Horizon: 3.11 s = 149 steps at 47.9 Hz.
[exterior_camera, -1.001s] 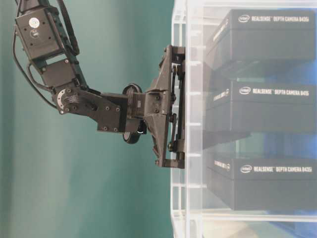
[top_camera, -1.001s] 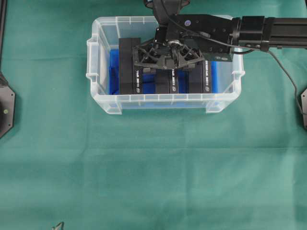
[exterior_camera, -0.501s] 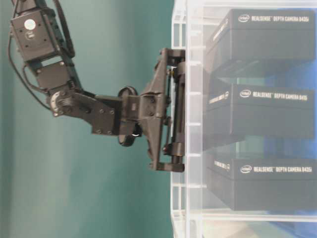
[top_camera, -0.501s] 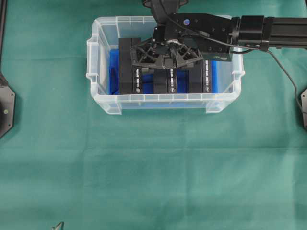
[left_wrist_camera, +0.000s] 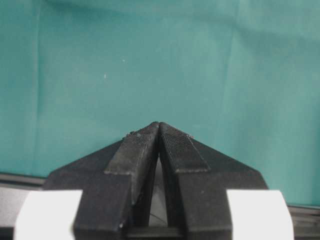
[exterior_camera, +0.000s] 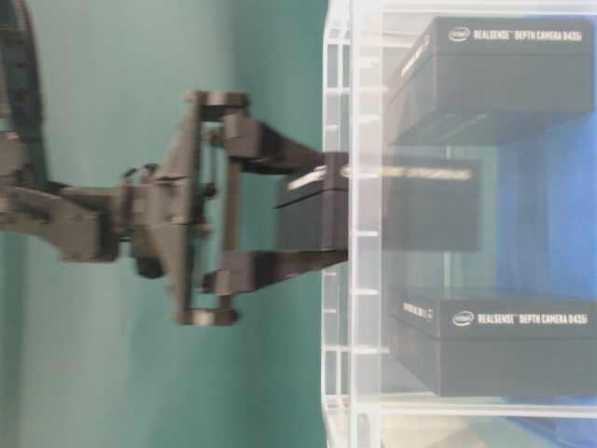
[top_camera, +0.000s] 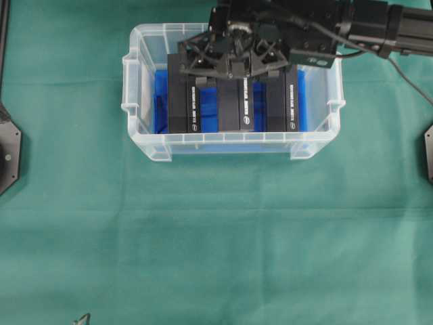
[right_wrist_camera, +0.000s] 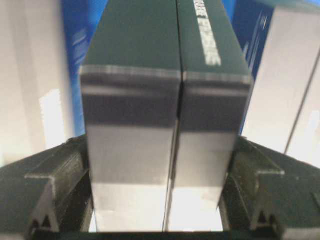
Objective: Take the box out of the case with the right arm.
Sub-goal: 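Close the right gripper on the middle box and lift it, then raise the held box clear of the case rim with the right gripper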
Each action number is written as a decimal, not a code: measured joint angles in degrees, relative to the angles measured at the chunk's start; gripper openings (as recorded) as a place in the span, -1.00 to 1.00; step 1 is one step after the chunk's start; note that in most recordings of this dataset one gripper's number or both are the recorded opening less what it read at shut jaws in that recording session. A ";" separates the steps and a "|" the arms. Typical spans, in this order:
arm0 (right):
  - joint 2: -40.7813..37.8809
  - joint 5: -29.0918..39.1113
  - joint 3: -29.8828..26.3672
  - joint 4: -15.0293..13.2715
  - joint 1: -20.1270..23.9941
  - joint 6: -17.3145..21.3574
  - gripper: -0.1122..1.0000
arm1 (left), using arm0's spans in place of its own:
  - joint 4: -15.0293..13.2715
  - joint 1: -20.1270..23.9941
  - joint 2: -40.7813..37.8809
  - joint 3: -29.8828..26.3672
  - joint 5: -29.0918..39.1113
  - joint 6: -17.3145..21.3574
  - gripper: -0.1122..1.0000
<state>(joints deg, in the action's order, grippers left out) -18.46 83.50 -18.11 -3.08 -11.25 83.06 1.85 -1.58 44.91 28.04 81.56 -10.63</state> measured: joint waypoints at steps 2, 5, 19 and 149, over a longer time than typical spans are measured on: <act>0.00 1.67 -1.41 -0.35 0.18 -0.18 0.37 | 0.09 0.00 0.00 -0.09 0.00 0.00 -0.76; 0.09 4.13 -3.69 -1.05 0.53 -0.18 0.37 | 0.00 0.00 -0.09 -0.09 0.00 0.00 -0.76; 0.18 13.71 -13.97 -2.72 1.05 0.09 0.37 | 0.00 0.00 0.00 -0.09 0.00 0.00 -0.76; 0.18 18.37 -19.78 -4.04 2.37 0.62 0.37 | 0.00 0.00 0.09 -0.09 0.00 0.00 -0.76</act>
<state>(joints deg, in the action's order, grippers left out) -18.28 101.87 -37.88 -7.12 -8.88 83.67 1.85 -1.58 45.00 27.95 81.56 -10.63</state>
